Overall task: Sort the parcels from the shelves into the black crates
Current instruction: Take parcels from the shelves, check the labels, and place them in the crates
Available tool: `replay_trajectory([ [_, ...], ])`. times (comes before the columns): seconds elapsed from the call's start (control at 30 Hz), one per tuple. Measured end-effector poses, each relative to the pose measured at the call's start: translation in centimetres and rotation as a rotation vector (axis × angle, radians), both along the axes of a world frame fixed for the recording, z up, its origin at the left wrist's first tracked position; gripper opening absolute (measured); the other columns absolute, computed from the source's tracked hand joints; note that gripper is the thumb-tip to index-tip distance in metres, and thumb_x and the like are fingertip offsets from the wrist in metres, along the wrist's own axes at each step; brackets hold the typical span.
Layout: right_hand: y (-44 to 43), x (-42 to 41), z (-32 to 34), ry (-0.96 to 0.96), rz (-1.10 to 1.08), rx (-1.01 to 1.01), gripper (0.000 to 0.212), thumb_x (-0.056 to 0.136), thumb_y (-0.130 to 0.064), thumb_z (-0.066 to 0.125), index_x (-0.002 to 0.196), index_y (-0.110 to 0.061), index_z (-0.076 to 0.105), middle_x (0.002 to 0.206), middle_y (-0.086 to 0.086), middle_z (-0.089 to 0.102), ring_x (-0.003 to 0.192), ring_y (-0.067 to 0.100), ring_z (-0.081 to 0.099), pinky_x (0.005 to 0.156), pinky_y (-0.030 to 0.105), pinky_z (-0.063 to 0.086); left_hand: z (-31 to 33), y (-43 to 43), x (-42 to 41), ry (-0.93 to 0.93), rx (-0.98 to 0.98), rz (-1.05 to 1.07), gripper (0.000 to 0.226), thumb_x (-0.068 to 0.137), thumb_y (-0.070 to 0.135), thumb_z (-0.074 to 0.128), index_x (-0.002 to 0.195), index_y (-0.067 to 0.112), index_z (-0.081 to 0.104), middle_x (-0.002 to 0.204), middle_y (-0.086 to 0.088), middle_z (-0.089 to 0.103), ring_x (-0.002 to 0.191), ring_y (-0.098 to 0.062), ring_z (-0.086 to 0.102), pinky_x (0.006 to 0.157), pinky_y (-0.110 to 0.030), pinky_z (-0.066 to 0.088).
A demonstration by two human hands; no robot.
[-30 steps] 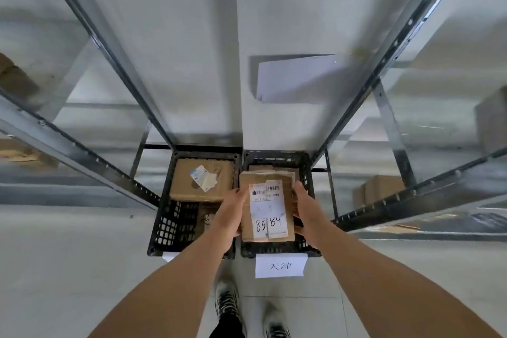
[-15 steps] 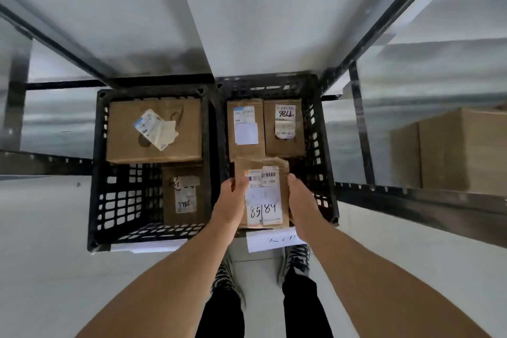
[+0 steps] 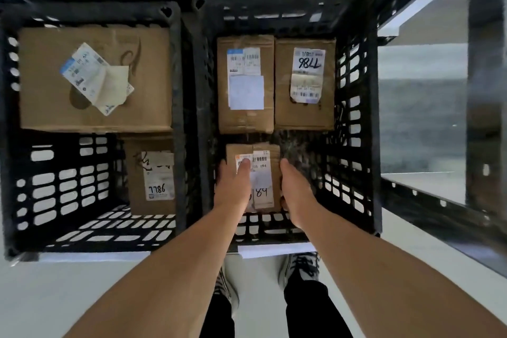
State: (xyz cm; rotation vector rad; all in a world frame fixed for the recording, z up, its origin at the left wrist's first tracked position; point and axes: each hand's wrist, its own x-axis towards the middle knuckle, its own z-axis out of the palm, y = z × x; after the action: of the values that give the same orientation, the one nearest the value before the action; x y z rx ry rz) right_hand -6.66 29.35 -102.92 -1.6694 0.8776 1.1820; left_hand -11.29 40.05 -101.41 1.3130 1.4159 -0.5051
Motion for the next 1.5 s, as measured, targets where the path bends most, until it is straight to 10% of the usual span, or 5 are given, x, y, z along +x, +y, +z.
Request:
replay_trajectory([
  [0.13,0.7,-0.1,-2.9,0.023,-0.016,0.010,0.075,0.072,-0.083,0.044,0.124,-0.035,0.069,0.122,0.002,0.071,0.110,0.024,0.067,0.102,0.046,0.052,-2.2,0.1,0.2,0.003,-0.007,0.044,0.053,0.101,0.047,0.044,0.149,0.036,0.024,0.129,-0.003,0.057,0.107,-0.025,0.059,0.077,-0.038,0.053],
  [0.47,0.6,1.0,-6.1,-0.050,-0.025,0.040,0.041,0.105,-0.047,0.037,0.102,-0.028,0.074,0.103,0.001,0.075,0.091,0.016,0.069,0.075,0.028,0.052,-4.8,-1.9,0.3,-0.065,0.277,-0.092,0.063,0.094,0.043,0.057,0.149,0.027,0.031,0.148,-0.003,0.028,0.135,-0.026,0.033,0.103,-0.040,0.044],
  [1.03,1.7,0.7,-5.6,-0.040,0.109,0.171,0.050,0.100,-0.060,0.033,0.120,-0.032,0.070,0.120,-0.004,0.071,0.113,0.014,0.065,0.109,0.041,0.046,-5.2,-1.9,1.0,0.019,0.232,-0.329,0.078,0.093,0.062,0.030,0.156,0.017,0.018,0.163,-0.005,0.013,0.147,-0.029,0.023,0.118,-0.049,0.026],
  [1.33,2.6,1.4,-2.6,-0.047,0.328,0.053,0.068,0.091,-0.071,0.024,0.143,-0.034,0.048,0.135,0.006,0.061,0.121,0.026,0.058,0.110,0.046,0.042,-4.2,0.1,-0.6,-0.072,0.011,-0.120,0.077,0.073,0.079,0.039,0.138,0.039,0.046,0.145,0.005,0.049,0.130,-0.018,0.050,0.109,-0.045,0.041],
  [1.5,2.7,3.7,2.3,-0.224,0.561,-0.059,0.056,0.108,-0.046,0.031,0.157,-0.019,0.033,0.158,0.010,0.039,0.145,0.029,0.036,0.116,0.040,0.030,2.2,2.2,1.5,-0.107,0.088,-0.361,0.049,0.104,0.043,0.038,0.147,0.020,0.042,0.133,0.009,0.052,0.111,-0.004,0.054,0.077,0.001,0.035],
])
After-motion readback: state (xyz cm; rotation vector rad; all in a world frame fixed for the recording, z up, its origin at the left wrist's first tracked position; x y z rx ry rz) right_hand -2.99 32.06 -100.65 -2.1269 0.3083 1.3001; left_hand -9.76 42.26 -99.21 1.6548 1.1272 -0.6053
